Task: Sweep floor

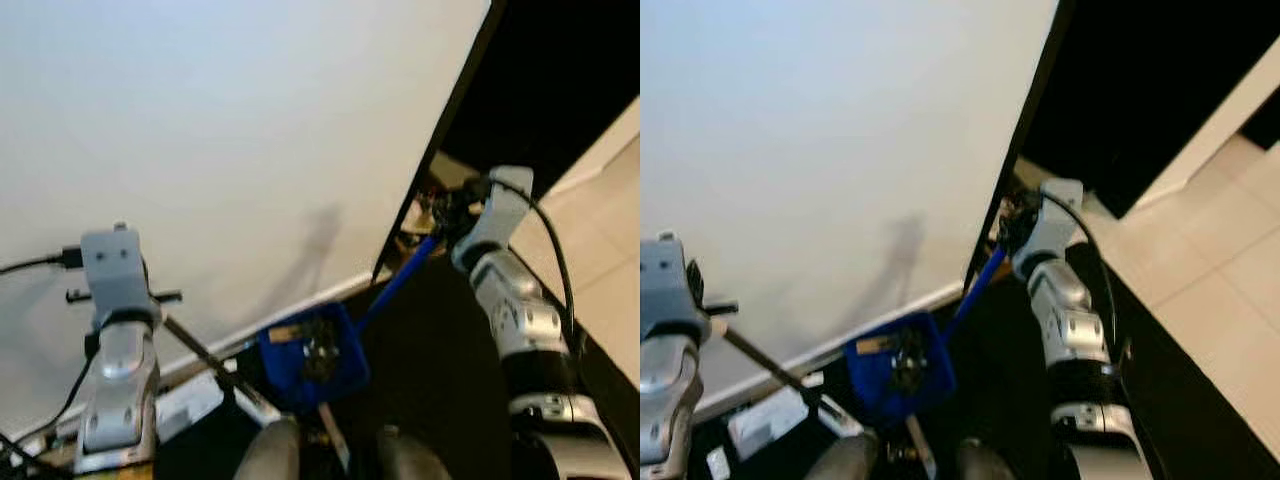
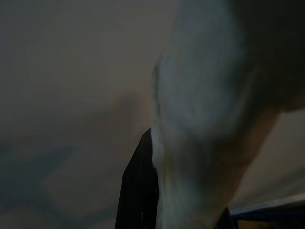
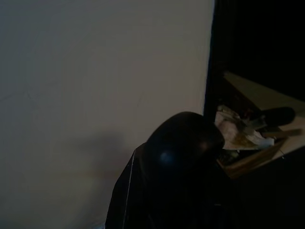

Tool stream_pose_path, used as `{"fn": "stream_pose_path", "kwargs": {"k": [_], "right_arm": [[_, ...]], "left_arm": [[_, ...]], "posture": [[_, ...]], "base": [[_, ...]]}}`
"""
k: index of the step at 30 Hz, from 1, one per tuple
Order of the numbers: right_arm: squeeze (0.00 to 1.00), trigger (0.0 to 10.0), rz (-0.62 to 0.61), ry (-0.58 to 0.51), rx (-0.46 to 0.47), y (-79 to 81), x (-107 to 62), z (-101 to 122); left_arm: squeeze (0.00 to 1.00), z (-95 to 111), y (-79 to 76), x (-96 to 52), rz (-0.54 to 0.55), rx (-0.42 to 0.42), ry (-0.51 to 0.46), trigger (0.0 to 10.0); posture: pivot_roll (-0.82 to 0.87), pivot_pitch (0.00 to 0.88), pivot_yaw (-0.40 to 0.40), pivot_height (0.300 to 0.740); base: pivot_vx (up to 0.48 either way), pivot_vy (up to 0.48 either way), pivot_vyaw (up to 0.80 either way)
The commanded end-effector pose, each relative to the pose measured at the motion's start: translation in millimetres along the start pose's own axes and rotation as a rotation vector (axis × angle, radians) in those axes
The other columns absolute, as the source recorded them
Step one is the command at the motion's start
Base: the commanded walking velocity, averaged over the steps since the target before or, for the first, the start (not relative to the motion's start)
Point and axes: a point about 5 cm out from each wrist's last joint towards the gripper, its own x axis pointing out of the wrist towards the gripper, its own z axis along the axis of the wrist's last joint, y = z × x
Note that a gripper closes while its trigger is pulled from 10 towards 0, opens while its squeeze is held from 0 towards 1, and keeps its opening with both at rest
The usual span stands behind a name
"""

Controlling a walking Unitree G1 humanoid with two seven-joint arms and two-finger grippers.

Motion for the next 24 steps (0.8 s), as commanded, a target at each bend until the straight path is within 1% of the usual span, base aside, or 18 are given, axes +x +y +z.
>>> {"fn": "stream_pose_path", "kwargs": {"k": [1,6,24], "right_arm": [[0.0,10.0,-0.002,-0.036,0.021,-2.6,-1.1,7.5],[0.0,10.0,0.0,-0.034,0.021,-2.3,-1.0,6.9],[0.0,10.0,0.003,-0.027,0.021,-1.9,-0.4,5.0]], "left_arm": [[0.0,-0.4,0.7,-0.8,0.005,0.002,0.001,10.0],[0.0,-0.4,0.7,-1.1,0.005,0.004,0.0,10.0],[0.0,0.5,-0.1,-1.4,-0.001,0.013,-0.007,10.0]], "posture": [[0.18,0.096,-0.038,0.74],[0.18,0.097,-0.04,0.74],[0.18,0.091,-0.039,0.74]], "base": [[0.442,0.0,0.0],[0.437,0.0,0.0],[0.334,-0.339,0.0]]}}
